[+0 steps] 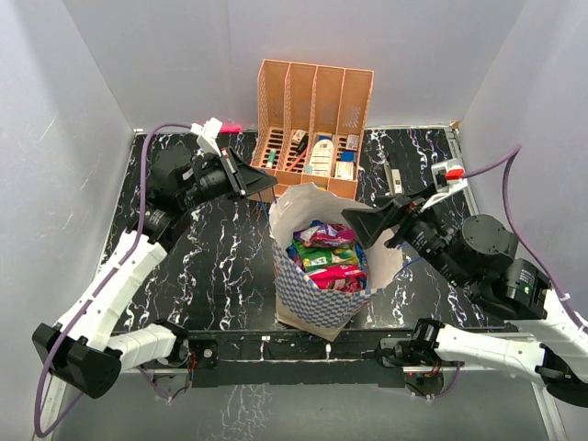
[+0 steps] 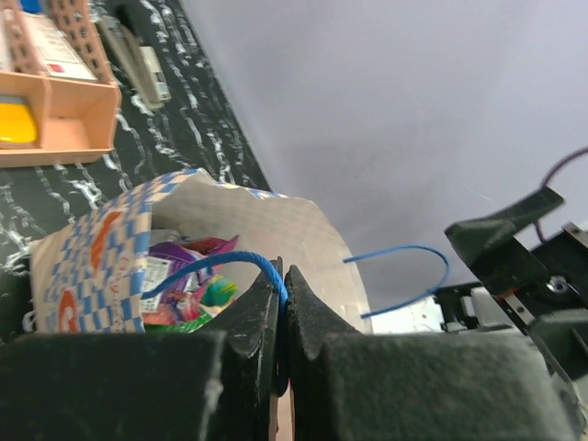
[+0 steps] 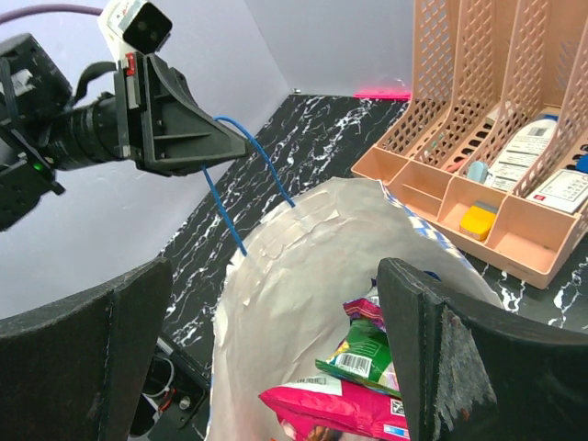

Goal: Take the snacks out of the paper bag
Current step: Adjust the paper bag at the center of the board.

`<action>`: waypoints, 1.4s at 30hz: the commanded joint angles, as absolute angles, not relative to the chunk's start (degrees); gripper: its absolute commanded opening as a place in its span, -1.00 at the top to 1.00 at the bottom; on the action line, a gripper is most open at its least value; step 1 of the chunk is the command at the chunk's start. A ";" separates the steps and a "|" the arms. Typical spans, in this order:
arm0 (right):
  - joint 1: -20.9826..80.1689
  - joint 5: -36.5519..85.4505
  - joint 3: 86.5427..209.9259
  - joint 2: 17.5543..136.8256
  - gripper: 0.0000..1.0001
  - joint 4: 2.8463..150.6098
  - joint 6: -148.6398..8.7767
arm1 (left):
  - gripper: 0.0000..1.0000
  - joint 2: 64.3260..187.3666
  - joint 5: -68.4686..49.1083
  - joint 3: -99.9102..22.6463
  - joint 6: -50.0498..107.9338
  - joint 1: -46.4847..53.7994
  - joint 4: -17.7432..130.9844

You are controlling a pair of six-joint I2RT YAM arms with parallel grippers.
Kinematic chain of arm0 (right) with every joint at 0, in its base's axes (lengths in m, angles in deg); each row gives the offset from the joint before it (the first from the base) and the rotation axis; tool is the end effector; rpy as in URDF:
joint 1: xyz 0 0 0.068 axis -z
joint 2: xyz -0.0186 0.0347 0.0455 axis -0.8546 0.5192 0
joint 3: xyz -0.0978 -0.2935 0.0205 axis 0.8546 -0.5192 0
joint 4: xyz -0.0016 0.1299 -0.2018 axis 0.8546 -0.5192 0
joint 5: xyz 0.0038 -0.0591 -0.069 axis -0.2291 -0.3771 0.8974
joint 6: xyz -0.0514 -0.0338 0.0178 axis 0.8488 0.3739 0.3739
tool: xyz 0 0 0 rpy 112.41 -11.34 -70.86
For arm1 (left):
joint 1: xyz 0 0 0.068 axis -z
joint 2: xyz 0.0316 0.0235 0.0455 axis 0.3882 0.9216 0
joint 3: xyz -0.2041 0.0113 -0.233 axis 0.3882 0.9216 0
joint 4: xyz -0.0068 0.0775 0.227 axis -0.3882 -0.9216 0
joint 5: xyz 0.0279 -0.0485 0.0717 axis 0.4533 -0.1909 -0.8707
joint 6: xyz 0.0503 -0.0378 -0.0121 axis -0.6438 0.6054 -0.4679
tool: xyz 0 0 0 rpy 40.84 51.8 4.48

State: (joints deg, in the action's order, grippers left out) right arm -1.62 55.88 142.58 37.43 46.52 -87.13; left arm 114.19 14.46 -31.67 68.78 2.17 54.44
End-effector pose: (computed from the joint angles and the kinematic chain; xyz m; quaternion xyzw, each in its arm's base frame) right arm 0.0561 0.0581 0.4677 -0.0839 0.7142 0.3458 0.6028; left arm 0.1904 -0.1182 0.4529 0.0412 0.6986 -0.5783 0.4193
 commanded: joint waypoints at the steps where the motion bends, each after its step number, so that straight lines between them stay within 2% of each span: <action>1: -1.73 57.71 145.06 37.53 -0.96 45.27 -86.61 | 1.00 114.24 5.50 -41.14 60.74 1.90 43.55; 6: -1.75 57.90 145.43 38.21 -0.96 44.67 -86.21 | 1.00 116.31 -3.24 -50.95 52.88 0.96 31.12; 13: -1.73 55.91 146.53 40.93 -0.96 44.36 -85.71 | 1.00 117.93 -13.85 -61.03 44.25 -1.13 20.91; 22: -1.75 53.25 145.09 43.12 -0.96 45.07 -86.89 | 1.00 117.85 -23.39 -68.53 30.65 -2.00 18.72; 27: -1.75 50.83 144.32 44.96 -0.96 45.50 -88.53 | 1.00 118.25 -16.70 -69.29 28.31 -2.01 19.56; 35: -1.73 43.78 140.87 49.30 -0.94 47.83 -91.42 | 1.00 112.19 6.74 -56.93 30.46 -2.01 30.81; 37: -1.79 43.78 140.51 50.73 -0.86 47.76 -91.67 | 1.00 110.79 9.03 -54.83 31.82 -1.97 33.17; 42: -1.81 43.73 143.80 57.33 -0.44 45.13 -89.25 | 1.00 109.61 8.76 -52.44 35.75 -2.01 36.28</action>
State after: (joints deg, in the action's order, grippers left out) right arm -1.62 45.04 140.32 53.69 44.42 -90.54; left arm 112.87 3.53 -52.48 32.41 -2.02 25.15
